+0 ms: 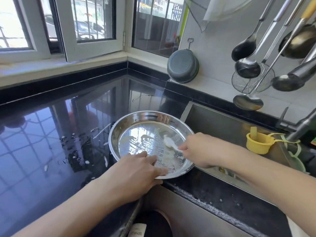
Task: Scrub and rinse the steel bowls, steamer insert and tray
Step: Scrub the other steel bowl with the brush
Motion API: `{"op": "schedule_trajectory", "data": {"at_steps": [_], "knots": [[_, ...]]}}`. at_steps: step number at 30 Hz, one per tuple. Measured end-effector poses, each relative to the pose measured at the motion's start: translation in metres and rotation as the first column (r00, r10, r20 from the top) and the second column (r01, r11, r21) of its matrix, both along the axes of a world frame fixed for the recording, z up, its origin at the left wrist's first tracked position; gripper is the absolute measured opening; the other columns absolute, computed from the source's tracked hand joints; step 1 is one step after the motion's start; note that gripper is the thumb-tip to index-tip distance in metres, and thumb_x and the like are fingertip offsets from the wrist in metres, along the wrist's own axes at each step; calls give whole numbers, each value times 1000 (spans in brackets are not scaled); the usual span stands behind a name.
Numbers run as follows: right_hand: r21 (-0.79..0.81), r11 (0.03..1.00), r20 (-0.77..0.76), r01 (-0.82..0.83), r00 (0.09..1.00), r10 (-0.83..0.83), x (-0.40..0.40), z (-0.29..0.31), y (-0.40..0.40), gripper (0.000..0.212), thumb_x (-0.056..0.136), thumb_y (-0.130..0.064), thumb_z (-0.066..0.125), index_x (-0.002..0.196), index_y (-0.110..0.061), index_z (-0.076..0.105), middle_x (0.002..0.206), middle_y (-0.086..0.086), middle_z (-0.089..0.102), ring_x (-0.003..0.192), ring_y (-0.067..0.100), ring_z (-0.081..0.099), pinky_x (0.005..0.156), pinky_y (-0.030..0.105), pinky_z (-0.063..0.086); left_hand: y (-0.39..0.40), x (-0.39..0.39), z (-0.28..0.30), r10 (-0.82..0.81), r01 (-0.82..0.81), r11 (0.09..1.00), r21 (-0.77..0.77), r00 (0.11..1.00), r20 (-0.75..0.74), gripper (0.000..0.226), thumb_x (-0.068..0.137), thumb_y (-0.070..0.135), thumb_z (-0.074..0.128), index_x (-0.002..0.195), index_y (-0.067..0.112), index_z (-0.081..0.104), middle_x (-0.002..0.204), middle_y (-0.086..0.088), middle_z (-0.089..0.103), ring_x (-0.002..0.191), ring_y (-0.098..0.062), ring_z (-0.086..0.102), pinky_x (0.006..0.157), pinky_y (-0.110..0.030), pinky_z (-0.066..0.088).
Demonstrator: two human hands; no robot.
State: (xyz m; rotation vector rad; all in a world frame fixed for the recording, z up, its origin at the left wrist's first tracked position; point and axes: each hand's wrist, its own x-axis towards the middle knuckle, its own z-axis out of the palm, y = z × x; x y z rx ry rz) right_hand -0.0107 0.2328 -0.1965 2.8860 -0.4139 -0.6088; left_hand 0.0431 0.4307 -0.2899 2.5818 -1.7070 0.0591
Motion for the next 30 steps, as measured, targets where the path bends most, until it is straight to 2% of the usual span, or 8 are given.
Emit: {"op": "schedule_trajectory", "data": {"at_steps": [5,11,15,17,19,23,27,30], "knots": [[-66,995,96,70,993,-63,6,3,-13,35,87,-5,48,114,-18,67,100,5,62,78,25,60,71,33,52,1,0,0,-9,8,1000,11,1000,27,56,98,63,11,146,48,35,131,9,54,118,-23,55,87,-43,55],[-208,973,-161,-96,985,63,-10,19,2,14,93,-5,47,87,-14,55,85,5,53,64,20,49,63,30,45,0,1,-2,-7,7,1000,3,1000,4,43,106,59,26,146,48,35,135,6,53,120,-25,54,89,-45,55],[-241,928,-360,-283,914,186,-8,33,12,34,92,6,45,66,-11,32,70,6,39,60,24,43,55,30,38,0,1,-2,-7,7,1000,-9,1000,9,38,108,56,31,145,49,35,135,6,52,120,-25,52,89,-44,54],[-277,887,-435,-369,872,227,-8,31,20,29,90,7,48,68,-7,38,70,6,38,62,26,44,58,29,40,-1,2,-1,-15,15,1000,-19,1000,6,35,108,56,32,142,49,36,132,6,52,119,-25,52,87,-45,54],[-285,911,-367,-300,912,185,6,26,15,10,90,6,51,83,-1,50,78,8,48,69,26,50,63,31,46,-2,2,-1,-19,19,999,-27,1000,10,35,108,56,32,142,50,37,130,6,52,118,-25,53,85,-44,54],[-110,991,-11,-71,997,70,34,4,-14,17,92,-3,49,98,-10,64,83,5,52,71,24,56,71,34,50,0,2,0,-22,22,999,-26,1000,7,36,108,57,32,144,53,37,128,7,53,117,-24,52,83,-43,54],[24,998,23,-60,998,59,30,-10,-9,23,99,-20,50,111,-10,67,95,7,64,97,30,66,78,31,49,0,2,1,-24,24,999,-25,1000,7,35,108,56,31,141,49,38,121,5,53,114,-26,52,84,-44,54],[-71,997,70,42,997,-37,37,-8,-24,18,92,-9,50,99,-11,66,92,5,65,76,23,63,71,31,54,-1,2,0,-24,24,999,-34,1000,8,33,108,56,32,139,49,40,122,5,54,114,-26,53,83,-45,55]]}}
